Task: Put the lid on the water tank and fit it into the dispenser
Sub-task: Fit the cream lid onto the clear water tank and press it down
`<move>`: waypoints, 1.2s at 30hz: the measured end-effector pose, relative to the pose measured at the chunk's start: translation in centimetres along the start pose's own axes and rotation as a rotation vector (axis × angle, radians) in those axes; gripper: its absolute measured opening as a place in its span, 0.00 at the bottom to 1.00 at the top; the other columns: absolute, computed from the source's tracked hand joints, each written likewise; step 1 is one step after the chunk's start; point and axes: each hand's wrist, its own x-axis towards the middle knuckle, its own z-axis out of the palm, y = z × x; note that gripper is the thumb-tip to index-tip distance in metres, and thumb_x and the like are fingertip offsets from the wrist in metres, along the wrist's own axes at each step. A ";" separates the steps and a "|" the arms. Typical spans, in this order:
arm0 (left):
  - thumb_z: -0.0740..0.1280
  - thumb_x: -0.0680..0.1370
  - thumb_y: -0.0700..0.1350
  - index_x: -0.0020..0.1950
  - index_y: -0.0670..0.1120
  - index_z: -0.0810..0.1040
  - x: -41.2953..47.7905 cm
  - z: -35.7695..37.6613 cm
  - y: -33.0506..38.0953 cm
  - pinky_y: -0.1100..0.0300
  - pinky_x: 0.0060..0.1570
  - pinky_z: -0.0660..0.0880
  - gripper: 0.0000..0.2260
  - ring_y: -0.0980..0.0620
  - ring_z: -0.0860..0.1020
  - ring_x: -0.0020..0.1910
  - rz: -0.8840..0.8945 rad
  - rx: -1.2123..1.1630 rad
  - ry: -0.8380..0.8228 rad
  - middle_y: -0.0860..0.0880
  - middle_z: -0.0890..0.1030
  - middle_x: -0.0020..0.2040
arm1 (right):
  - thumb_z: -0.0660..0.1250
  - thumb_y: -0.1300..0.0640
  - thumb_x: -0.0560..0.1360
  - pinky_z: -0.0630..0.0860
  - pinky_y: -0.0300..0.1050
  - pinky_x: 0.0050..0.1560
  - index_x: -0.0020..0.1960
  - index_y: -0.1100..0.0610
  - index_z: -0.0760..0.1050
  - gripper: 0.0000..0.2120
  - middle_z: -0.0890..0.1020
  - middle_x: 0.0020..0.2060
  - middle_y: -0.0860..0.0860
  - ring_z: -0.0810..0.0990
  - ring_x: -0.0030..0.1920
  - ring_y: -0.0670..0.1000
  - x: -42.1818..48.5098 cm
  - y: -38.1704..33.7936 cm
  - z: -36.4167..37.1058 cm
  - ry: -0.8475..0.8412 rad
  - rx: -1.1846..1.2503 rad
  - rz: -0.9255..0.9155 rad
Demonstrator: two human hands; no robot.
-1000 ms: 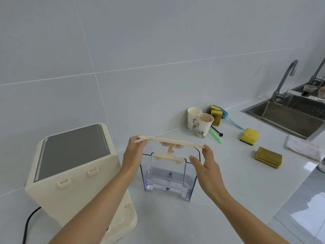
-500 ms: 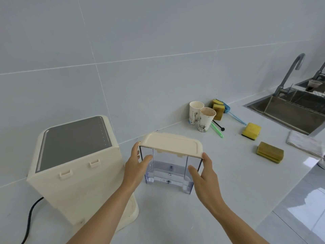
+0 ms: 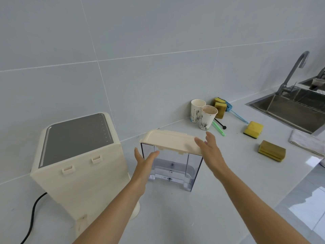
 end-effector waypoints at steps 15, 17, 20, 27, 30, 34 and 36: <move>0.65 0.68 0.63 0.71 0.52 0.29 0.0 3.9 2.2 0.40 0.71 0.51 0.50 0.43 0.49 0.76 -0.086 0.015 0.072 0.48 0.39 0.77 | 0.54 0.51 0.76 0.65 0.43 0.52 0.64 0.55 0.68 0.18 0.73 0.62 0.54 0.70 0.54 0.51 3.3 -1.8 0.2 -0.270 -0.392 -0.033; 0.65 0.69 0.63 0.71 0.51 0.29 0.3 4.2 2.5 0.41 0.71 0.51 0.50 0.42 0.48 0.76 -0.084 0.026 0.088 0.48 0.38 0.77 | 0.53 0.51 0.76 0.66 0.43 0.46 0.62 0.57 0.68 0.18 0.75 0.57 0.54 0.71 0.51 0.52 2.9 -1.8 0.2 -0.278 -0.430 -0.029; 0.65 0.69 0.62 0.71 0.50 0.28 1.1 4.3 2.7 0.41 0.71 0.51 0.50 0.42 0.48 0.76 -0.066 0.055 0.082 0.46 0.38 0.77 | 0.54 0.49 0.75 0.66 0.43 0.41 0.59 0.58 0.69 0.18 0.74 0.50 0.53 0.72 0.48 0.52 2.2 -1.7 0.2 -0.283 -0.473 -0.014; 0.71 0.67 0.56 0.73 0.50 0.37 3.5 3.6 3.0 0.46 0.71 0.59 0.49 0.48 0.59 0.73 0.043 0.031 -0.036 0.45 0.55 0.76 | 0.54 0.42 0.74 0.65 0.40 0.32 0.53 0.61 0.68 0.22 0.72 0.40 0.53 0.71 0.36 0.49 -0.2 -1.7 0.6 -0.350 -0.605 -0.024; 0.72 0.68 0.49 0.70 0.47 0.52 4.3 2.9 3.6 0.58 0.54 0.71 0.38 0.53 0.73 0.57 0.071 0.100 -0.121 0.47 0.69 0.67 | 0.52 0.41 0.74 0.61 0.41 0.30 0.44 0.60 0.64 0.21 0.68 0.33 0.51 0.67 0.33 0.49 -1.4 -2.0 1.0 -0.370 -0.727 -0.073; 0.71 0.70 0.46 0.65 0.49 0.63 4.8 2.0 5.1 0.63 0.42 0.68 0.27 0.55 0.75 0.52 0.079 0.204 -0.282 0.50 0.76 0.59 | 0.51 0.42 0.75 0.59 0.41 0.28 0.40 0.59 0.62 0.19 0.65 0.31 0.50 0.67 0.35 0.52 -2.9 -2.6 2.0 -0.409 -0.837 -0.161; 0.69 0.71 0.45 0.63 0.49 0.68 5.0 1.6 5.7 0.60 0.47 0.71 0.22 0.51 0.76 0.54 0.093 0.271 -0.351 0.50 0.77 0.57 | 0.51 0.42 0.75 0.60 0.41 0.29 0.41 0.59 0.63 0.19 0.65 0.30 0.50 0.68 0.38 0.54 -3.6 -2.9 2.4 -0.430 -0.842 -0.196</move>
